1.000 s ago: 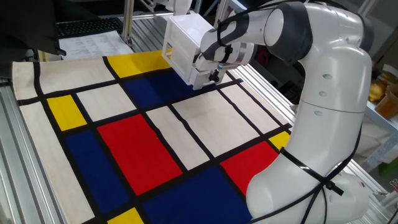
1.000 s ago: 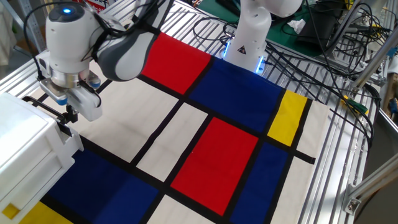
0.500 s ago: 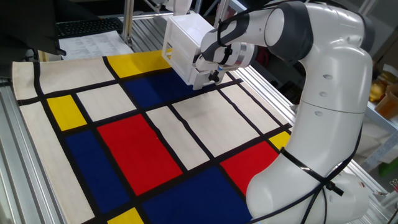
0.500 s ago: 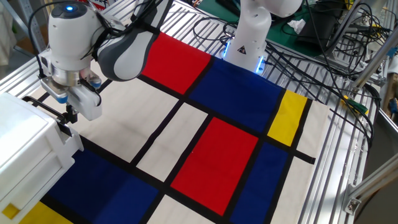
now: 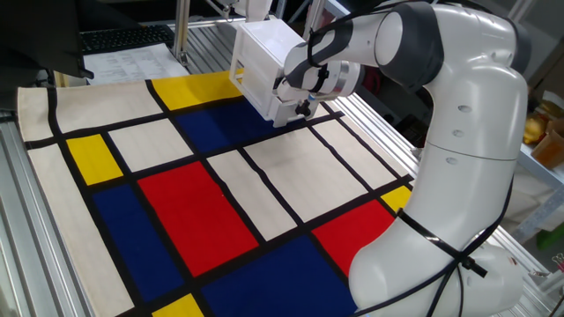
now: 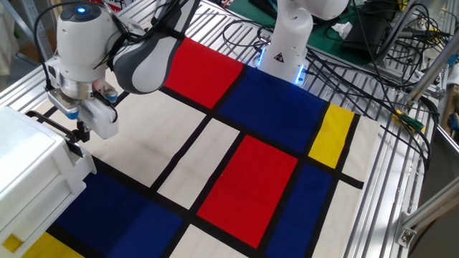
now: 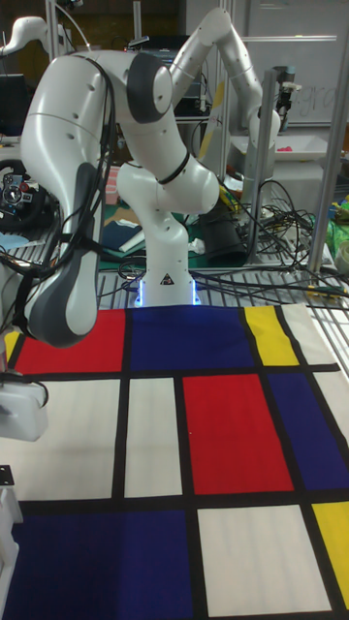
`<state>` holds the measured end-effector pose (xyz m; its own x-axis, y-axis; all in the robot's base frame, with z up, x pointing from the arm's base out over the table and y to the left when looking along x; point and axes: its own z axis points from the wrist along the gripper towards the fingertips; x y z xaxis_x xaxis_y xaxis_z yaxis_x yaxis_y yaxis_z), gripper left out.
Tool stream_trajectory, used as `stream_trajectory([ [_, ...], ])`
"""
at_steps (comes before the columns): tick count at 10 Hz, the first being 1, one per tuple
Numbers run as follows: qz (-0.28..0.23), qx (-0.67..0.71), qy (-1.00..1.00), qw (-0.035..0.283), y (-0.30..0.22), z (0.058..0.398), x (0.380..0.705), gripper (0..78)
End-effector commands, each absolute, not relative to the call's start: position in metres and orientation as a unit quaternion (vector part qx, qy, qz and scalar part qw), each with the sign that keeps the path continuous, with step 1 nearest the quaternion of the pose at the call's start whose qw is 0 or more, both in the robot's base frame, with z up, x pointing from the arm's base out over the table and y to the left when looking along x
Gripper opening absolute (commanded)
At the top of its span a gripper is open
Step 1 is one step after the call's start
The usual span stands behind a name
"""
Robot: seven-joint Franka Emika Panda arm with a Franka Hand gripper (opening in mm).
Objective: Use the gripper to push and close the drawer
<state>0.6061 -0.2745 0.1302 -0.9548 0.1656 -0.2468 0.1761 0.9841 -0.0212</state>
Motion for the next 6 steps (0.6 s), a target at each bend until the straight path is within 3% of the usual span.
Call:
stream_trajectory([
  [1,-0.018,0.087,0.986,0.139,-0.273,0.131,0.615,0.0],
  [6,-0.016,0.092,0.980,0.175,-0.270,0.129,0.635,0.0],
])
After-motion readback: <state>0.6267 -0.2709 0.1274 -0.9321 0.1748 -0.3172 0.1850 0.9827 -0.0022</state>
